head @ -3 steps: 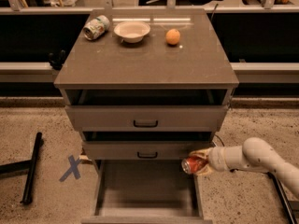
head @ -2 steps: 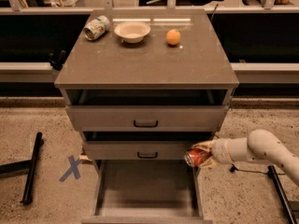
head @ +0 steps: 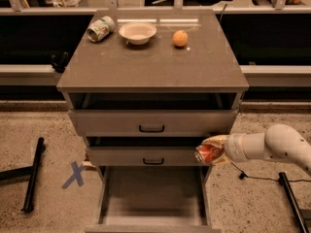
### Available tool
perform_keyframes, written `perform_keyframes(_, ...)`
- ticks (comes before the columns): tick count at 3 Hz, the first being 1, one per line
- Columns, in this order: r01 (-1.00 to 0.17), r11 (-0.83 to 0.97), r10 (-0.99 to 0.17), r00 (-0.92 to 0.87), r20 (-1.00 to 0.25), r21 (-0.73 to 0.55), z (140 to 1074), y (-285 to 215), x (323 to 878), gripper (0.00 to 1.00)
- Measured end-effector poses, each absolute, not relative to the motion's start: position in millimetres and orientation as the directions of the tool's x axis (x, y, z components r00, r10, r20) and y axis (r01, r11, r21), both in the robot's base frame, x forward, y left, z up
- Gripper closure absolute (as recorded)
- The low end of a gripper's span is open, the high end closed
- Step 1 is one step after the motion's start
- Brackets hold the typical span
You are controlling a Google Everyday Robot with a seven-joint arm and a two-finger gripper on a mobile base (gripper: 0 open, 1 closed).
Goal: Pick coke can from bottom drawer and place on counter
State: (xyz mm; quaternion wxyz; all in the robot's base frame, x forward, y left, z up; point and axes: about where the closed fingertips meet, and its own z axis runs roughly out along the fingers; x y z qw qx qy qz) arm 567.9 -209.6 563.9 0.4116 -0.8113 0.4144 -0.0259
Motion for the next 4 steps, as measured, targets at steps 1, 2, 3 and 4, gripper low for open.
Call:
perform_keyframes(1, -0.59, -0.329, -0.709, 0.67, -0.22, -0.738, 606.8, -216.2, 549.0, 1.0)
perform_keyframes(2, -0.516, -0.347, -0.721, 0.681, -0.129, -0.783, 662.4, -218.4, 535.0, 1.0)
perform_keyframes(3, -0.489, -0.273, -0.714, 0.68, -0.165, -0.829, 718.5, -214.9, 536.0, 1.0)
perform_keyframes(4, -0.489, -0.273, -0.714, 0.68, -0.165, -0.829, 718.6, -214.9, 536.0, 1.0)
